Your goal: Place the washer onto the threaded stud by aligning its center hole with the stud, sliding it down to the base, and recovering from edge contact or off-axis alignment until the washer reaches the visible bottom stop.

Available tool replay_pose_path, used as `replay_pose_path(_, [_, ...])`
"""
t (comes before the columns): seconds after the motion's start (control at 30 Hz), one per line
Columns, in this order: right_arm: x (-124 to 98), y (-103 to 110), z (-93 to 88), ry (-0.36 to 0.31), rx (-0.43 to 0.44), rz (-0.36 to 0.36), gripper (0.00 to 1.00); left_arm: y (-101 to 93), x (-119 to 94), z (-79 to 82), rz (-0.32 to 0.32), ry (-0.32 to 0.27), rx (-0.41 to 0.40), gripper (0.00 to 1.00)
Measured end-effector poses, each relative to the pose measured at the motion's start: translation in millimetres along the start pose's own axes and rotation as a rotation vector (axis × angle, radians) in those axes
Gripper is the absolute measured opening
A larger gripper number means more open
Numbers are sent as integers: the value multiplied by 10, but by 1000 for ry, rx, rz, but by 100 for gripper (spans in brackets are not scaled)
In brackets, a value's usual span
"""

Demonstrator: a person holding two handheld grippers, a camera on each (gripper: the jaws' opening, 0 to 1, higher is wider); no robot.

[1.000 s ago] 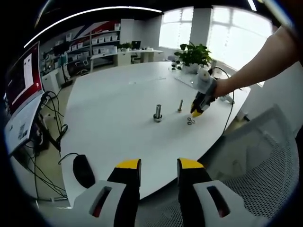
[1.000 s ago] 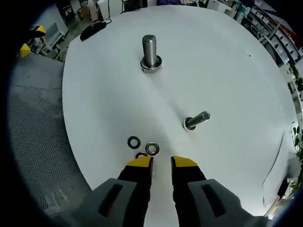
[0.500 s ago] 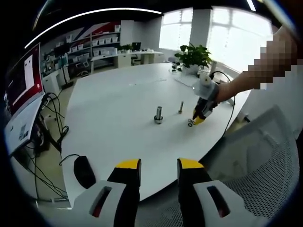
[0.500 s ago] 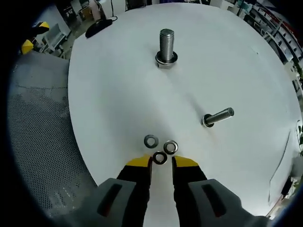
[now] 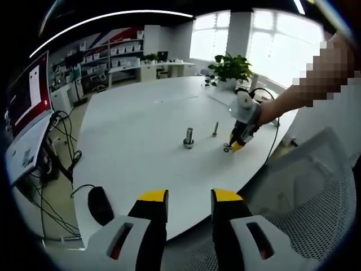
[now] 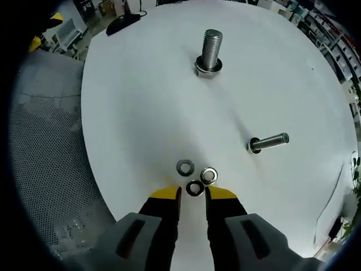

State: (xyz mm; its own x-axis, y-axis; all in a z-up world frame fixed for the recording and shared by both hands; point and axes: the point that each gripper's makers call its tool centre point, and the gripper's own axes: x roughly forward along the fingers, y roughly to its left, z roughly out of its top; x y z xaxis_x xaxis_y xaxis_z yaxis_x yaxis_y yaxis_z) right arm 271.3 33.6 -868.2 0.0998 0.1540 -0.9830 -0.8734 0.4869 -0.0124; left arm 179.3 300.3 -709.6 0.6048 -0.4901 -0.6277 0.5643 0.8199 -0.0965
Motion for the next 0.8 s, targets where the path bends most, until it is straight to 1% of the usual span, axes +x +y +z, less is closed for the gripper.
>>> replay_pose_path(0.13, [-4,13,-4,13,1,-4,20,-3,1,-6,0,3,4,28])
replay_pose_path(0.3, [-3,12,0,10,-1,-5,18,-3,1,-7,1,3,2,28])
replay_pose_path(0.4, [8,-25,5,10,50,-11,16,-4,3,-7,1,5,4,28])
replay_pose_path(0.43, [7,-24,6,14,54,-14,16,-5,4,-9,1,6,4,28])
replay_pose_path(0.53, [15,-19,4,37,7,-23,16,-3,5,-15,2,10,4,28])
replay_pose_path(0.6, [6,-15,7,40,17,-20,16,2,3,-13,5,8,4,28])
replay_pose_path(0.67, [8,-28,9,55,55,-18,16,4,3,-16,7,10,3,28])
replay_pose_path(0.8, [9,0,18,94,49,-36,16,6,4,-20,11,13,7,28])
